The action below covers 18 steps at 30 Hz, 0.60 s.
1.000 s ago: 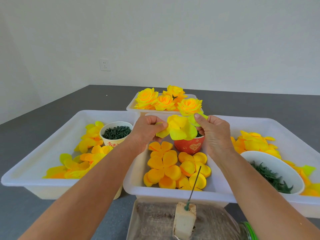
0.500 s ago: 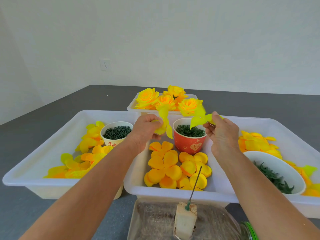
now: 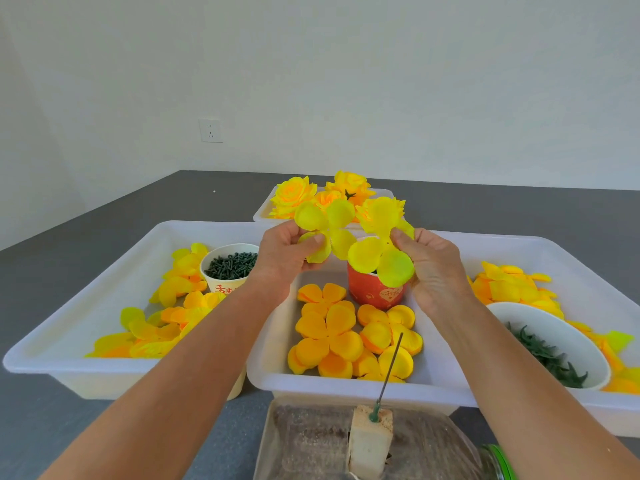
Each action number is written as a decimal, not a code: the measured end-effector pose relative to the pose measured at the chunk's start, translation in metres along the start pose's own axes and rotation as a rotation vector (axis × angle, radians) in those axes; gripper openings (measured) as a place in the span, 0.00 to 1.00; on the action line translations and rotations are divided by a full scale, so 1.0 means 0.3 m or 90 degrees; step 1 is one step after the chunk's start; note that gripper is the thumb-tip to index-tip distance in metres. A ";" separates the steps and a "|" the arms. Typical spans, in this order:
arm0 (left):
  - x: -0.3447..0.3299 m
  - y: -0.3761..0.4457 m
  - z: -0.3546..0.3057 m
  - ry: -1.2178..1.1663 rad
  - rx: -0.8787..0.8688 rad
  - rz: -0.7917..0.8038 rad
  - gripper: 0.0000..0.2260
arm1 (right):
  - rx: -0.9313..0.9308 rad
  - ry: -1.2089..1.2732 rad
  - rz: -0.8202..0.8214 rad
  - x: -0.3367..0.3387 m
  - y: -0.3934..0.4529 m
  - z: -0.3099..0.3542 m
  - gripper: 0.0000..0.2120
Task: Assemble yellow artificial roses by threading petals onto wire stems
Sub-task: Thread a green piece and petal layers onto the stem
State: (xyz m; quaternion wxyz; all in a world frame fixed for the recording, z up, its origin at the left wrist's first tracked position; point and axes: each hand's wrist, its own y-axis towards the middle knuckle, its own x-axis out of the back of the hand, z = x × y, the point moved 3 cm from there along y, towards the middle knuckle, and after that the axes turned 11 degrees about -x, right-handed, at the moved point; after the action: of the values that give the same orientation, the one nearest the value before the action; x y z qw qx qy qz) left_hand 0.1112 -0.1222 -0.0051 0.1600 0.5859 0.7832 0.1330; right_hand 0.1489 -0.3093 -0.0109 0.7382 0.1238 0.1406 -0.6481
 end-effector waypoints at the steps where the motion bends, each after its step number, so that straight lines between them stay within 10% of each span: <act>1: 0.002 0.000 0.000 0.004 -0.001 -0.004 0.08 | 0.003 -0.023 0.011 -0.003 -0.004 0.002 0.02; 18: 0.007 -0.002 -0.007 0.125 -0.048 -0.001 0.06 | 0.007 -0.616 0.279 -0.067 -0.035 -0.104 0.22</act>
State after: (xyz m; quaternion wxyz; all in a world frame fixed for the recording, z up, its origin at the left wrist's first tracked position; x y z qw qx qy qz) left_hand 0.1092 -0.1205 -0.0035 0.1044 0.5630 0.7901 0.2189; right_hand 0.1347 -0.2806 -0.0326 0.8363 -0.1587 -0.2485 -0.4622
